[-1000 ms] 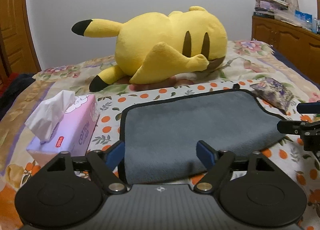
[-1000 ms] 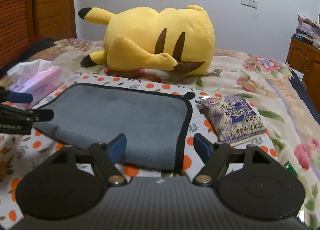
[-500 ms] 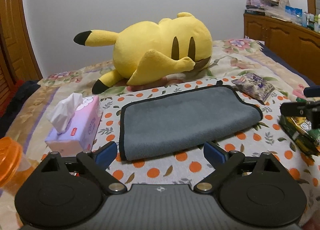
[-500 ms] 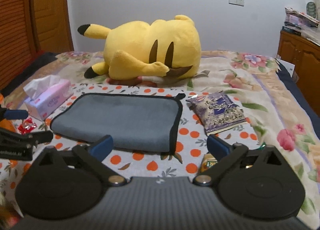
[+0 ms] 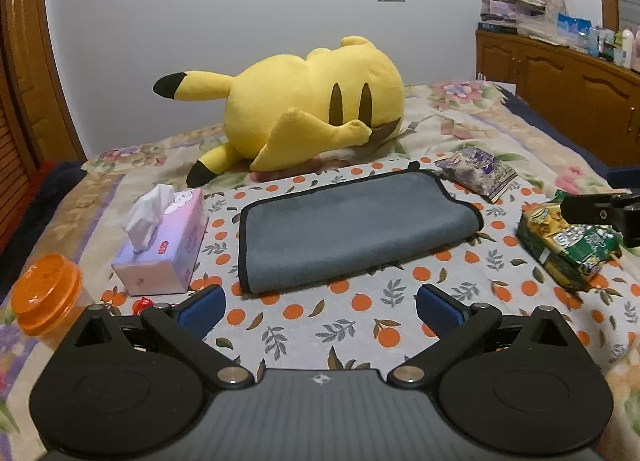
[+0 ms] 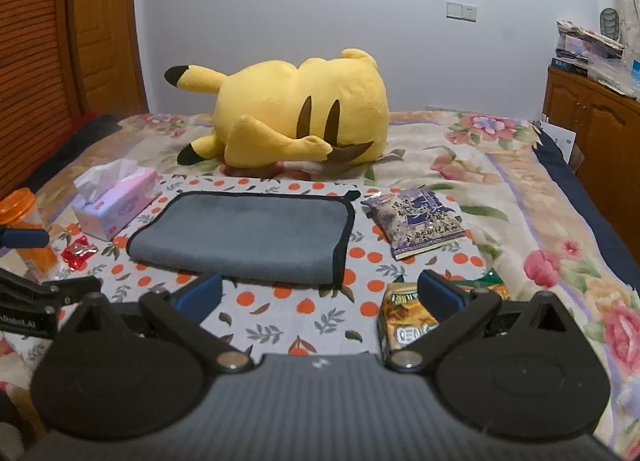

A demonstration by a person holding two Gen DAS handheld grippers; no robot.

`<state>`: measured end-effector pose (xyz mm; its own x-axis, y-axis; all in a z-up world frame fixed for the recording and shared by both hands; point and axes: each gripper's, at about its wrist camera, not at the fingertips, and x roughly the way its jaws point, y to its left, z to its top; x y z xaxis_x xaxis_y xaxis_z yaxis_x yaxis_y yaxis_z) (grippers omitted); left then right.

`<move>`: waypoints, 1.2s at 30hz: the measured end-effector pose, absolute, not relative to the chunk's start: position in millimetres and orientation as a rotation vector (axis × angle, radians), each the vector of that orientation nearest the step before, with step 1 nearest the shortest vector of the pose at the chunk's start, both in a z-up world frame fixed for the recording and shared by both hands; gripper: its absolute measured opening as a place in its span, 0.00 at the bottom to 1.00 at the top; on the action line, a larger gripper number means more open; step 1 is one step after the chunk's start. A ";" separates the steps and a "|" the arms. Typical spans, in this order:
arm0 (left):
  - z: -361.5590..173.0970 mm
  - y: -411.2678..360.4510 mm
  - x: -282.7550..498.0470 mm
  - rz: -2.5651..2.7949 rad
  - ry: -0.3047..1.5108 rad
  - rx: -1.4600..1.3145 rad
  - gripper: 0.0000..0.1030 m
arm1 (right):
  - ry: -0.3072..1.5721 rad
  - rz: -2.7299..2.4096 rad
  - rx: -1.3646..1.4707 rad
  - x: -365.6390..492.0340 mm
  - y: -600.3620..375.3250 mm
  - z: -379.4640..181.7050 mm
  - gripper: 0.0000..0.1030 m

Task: Fold towel

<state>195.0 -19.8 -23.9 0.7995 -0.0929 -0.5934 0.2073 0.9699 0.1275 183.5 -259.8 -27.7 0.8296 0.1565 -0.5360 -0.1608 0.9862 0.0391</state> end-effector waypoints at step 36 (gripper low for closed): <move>25.9 -17.9 82.5 -0.123 0.604 0.147 1.00 | 0.489 0.174 -0.025 83.5 -264.6 17.5 1.00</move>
<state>82.5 -17.9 25.9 0.8161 -0.0722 -0.5734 0.1581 0.9822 0.1012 83.5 -264.6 17.5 0.8683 0.1607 -0.4692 -0.1726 0.9848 0.0178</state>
